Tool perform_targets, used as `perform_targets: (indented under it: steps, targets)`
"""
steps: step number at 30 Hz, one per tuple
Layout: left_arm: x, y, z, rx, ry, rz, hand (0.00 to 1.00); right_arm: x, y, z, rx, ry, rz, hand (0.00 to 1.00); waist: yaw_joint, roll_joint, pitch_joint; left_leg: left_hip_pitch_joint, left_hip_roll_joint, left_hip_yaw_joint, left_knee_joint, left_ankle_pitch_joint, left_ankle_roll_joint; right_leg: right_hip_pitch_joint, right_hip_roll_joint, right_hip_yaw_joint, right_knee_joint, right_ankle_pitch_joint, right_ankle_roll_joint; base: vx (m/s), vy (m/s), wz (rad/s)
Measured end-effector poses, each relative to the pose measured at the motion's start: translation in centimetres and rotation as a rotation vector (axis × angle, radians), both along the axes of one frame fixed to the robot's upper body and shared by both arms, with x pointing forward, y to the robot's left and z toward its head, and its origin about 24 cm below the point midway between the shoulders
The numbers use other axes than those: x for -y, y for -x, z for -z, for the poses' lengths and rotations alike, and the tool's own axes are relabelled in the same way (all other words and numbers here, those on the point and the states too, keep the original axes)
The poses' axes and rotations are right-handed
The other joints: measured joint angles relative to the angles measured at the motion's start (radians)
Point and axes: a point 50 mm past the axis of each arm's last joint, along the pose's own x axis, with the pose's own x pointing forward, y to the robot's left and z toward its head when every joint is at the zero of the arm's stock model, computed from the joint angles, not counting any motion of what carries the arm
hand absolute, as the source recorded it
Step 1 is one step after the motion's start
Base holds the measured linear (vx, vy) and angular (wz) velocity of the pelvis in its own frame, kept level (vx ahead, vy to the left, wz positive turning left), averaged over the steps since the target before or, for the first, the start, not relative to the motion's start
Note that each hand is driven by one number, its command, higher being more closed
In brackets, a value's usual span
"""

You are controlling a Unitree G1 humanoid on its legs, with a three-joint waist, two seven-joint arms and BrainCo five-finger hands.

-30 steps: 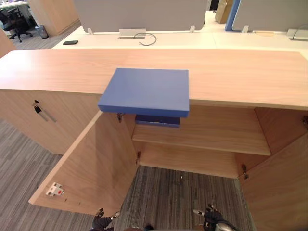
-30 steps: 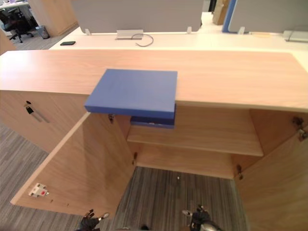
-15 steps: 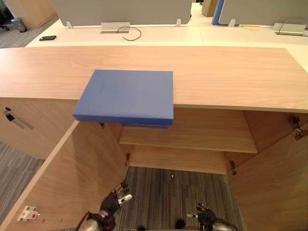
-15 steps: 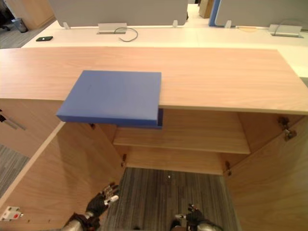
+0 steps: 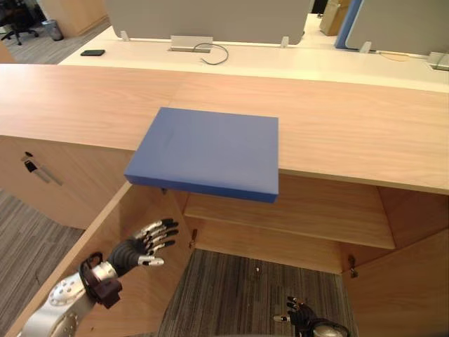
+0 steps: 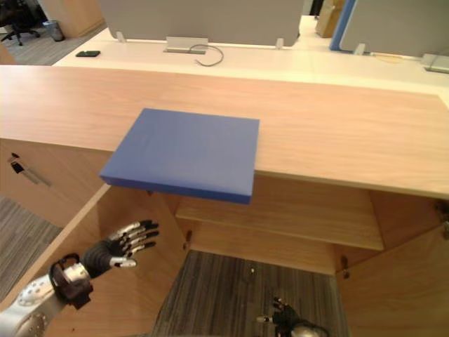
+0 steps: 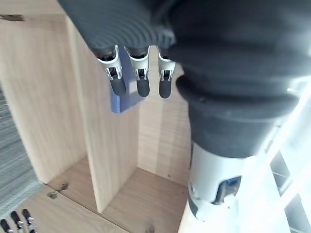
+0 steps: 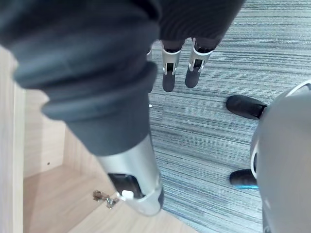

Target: Walk over to the cabinet, pick up the folder, carry it to the office cabinet, place the folder inside the office cabinet, then close the office cabinet door

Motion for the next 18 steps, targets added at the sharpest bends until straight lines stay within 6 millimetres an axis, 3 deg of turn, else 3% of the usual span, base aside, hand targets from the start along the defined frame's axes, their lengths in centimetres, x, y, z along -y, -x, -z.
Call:
perform_targets:
  steps: [5,7,8,11,18]
  targets:
    - [1.4,-1.5,-4.2,0.167,0.036,0.125,0.00,-0.3,0.8,0.3,-0.024,-0.006,-0.045,0.00,0.013,0.002,-0.036,-0.017,-0.007,-0.032,0.055,0.000,-0.001,0.008,-0.016,0.002,0.011,0.000,0.000,0.02,-0.032,0.05]
    - [1.8,-2.1,-6.6,0.275,0.035,0.160,0.00,-0.3,1.1,0.4,-0.032,-0.007,-0.045,0.00,0.018,0.004,-0.039,-0.016,-0.006,-0.045,0.065,0.000,-0.001,0.013,-0.017,0.003,0.015,-0.001,0.000,-0.01,-0.048,0.02]
    - [2.2,-2.6,-9.6,0.418,0.062,0.184,0.00,-0.3,1.4,0.4,-0.036,-0.007,-0.043,0.00,0.022,0.005,-0.040,-0.016,0.000,-0.049,0.071,0.000,-0.001,0.013,-0.015,0.005,0.025,-0.003,-0.003,-0.01,-0.038,0.04]
    - [2.6,-2.8,-13.1,0.593,0.095,0.223,0.00,-0.2,2.2,0.6,-0.056,-0.007,-0.037,0.00,0.023,0.004,-0.047,-0.014,0.004,-0.052,0.083,0.000,-0.001,0.018,-0.014,0.010,0.034,-0.007,-0.009,-0.02,-0.037,0.01]
    - [2.7,-2.1,-16.4,0.784,0.106,0.245,0.00,0.0,2.7,0.7,-0.061,-0.002,-0.033,0.00,0.028,0.003,-0.056,-0.003,0.006,-0.052,0.100,0.000,-0.001,0.030,-0.015,0.029,0.034,-0.011,-0.014,-0.01,-0.026,-0.07]
